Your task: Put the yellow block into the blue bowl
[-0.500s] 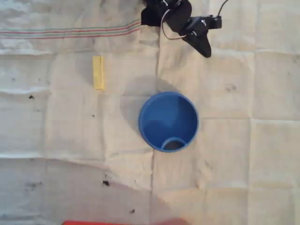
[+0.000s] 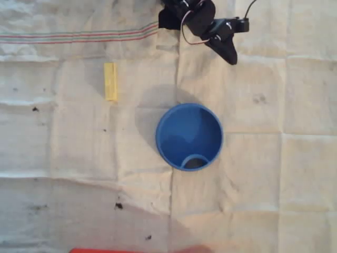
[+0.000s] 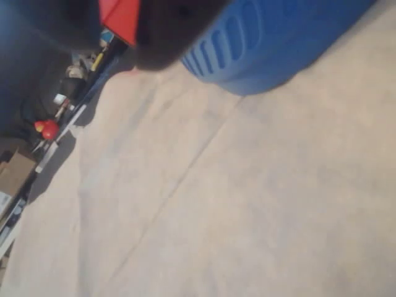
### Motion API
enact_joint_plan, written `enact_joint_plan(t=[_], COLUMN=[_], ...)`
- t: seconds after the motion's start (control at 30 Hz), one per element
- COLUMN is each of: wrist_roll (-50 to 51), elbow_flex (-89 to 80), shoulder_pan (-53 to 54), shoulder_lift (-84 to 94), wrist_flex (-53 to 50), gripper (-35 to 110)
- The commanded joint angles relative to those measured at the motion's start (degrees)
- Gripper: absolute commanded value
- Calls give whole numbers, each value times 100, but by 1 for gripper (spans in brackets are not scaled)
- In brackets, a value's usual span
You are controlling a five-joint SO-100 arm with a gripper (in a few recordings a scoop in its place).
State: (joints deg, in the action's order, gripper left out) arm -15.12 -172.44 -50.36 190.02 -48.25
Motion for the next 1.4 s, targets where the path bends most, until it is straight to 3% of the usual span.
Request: enact_joint_plan(t=[0.0, 0.77, 1.0, 1.37], wrist_roll=[26, 35, 62, 79], elbow_flex=[-1099, -984, 26, 3050], shoulder_pan=[-18, 53, 193, 1099], shoulder_lift=[457, 457, 378, -3357], wrist_flex=[132, 141, 141, 220], gripper=[0, 0, 0, 0])
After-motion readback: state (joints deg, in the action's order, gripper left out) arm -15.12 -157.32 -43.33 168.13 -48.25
